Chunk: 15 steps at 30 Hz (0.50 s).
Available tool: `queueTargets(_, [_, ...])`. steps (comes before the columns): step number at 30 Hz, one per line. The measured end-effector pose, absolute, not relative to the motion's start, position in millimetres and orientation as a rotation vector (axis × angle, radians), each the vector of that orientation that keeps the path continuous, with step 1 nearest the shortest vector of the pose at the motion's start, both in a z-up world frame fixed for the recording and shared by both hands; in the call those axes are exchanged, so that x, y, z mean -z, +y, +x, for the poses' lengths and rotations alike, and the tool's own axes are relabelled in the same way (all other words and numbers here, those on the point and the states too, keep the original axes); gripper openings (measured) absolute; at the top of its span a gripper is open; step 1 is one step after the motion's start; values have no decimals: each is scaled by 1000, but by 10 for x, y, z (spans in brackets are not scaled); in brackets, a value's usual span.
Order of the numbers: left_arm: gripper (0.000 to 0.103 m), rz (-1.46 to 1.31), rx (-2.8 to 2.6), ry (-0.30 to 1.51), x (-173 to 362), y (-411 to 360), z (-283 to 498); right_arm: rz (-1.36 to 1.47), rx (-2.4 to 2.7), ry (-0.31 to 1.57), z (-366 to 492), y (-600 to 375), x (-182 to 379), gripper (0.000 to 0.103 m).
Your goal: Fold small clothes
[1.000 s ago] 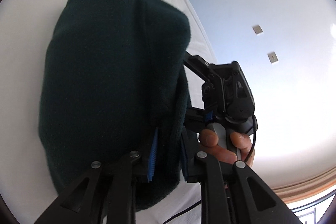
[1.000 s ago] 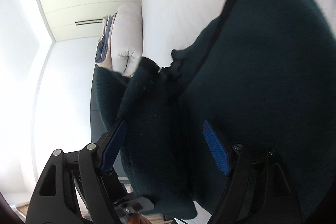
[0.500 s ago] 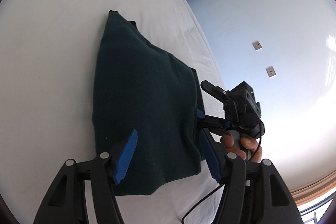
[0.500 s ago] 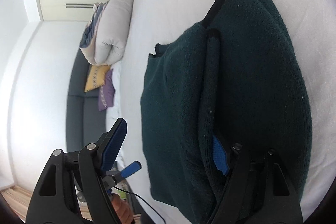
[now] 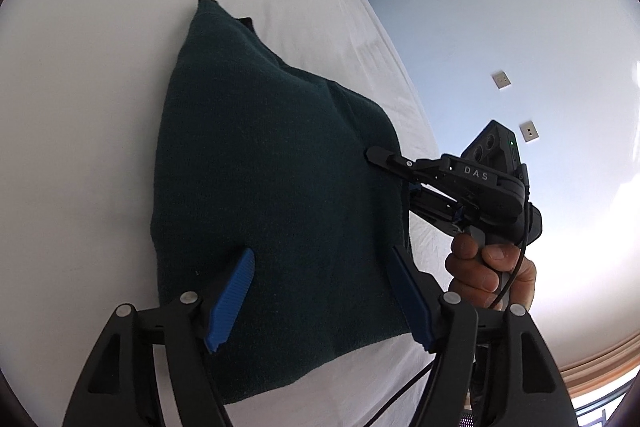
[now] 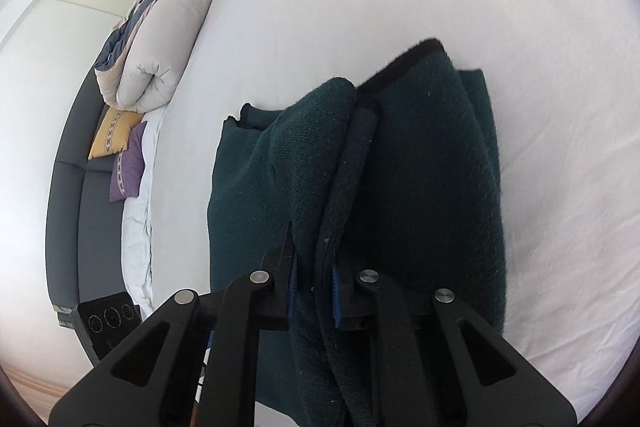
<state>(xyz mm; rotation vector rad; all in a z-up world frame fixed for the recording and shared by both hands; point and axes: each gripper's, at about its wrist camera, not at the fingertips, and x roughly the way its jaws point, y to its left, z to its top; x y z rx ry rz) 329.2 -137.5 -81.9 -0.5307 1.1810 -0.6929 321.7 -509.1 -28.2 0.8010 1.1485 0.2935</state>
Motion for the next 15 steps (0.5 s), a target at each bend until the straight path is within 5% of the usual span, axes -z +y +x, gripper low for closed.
queueTargets(11, [71,-416,739,1217,956,-1911,3162,943,-271,1177,3185,-5827,525,12])
queueTargets(15, [71,-436,741,1224,951,-1841,3177,980,-272,1150,3066,-5711,501,23])
